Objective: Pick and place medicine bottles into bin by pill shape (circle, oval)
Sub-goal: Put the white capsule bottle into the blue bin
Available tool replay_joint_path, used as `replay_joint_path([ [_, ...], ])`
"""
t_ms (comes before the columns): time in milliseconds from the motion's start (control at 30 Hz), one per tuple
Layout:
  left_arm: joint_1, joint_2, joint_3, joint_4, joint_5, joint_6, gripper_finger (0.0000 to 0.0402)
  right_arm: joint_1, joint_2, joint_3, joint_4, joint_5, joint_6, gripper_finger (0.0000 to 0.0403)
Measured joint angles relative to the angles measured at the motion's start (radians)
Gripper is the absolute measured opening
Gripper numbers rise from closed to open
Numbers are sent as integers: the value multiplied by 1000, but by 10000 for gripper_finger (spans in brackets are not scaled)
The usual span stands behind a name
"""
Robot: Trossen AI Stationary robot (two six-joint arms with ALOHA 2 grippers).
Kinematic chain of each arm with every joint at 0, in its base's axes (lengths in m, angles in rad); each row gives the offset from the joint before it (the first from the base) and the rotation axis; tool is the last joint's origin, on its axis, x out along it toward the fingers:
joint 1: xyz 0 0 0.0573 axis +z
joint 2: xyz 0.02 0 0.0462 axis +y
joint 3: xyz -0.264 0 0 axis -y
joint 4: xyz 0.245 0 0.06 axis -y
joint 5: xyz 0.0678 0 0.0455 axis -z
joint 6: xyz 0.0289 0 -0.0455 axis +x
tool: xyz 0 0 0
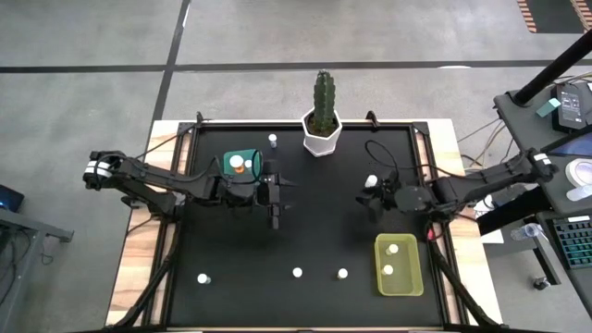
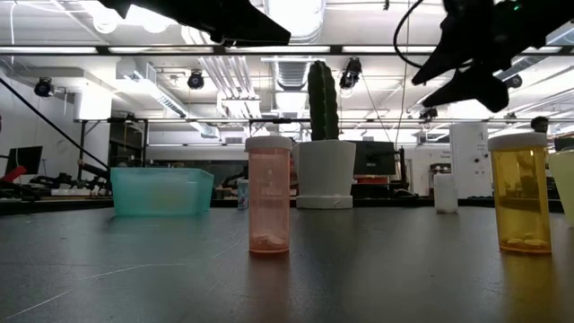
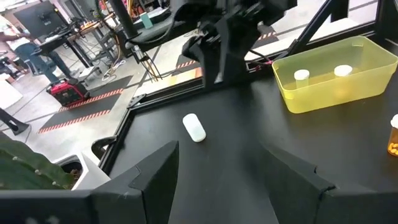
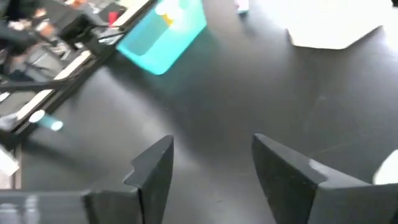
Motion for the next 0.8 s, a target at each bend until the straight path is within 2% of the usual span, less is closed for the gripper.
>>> replay_joint_path([
  [167,4,0,0,6,-3,1,201,-116,9,0,-57,-83,1,245],
  [333,6,0,0,7,-4,1,201,-212,53,2,-94,-143,6,253],
  [700,6,-1,0,7,-31,0,201,-373,233,229,-537,-134,-25,233],
  [800,6,0,0,6,-32,0,201,-398,287,257,-611,-142,-25,233],
])
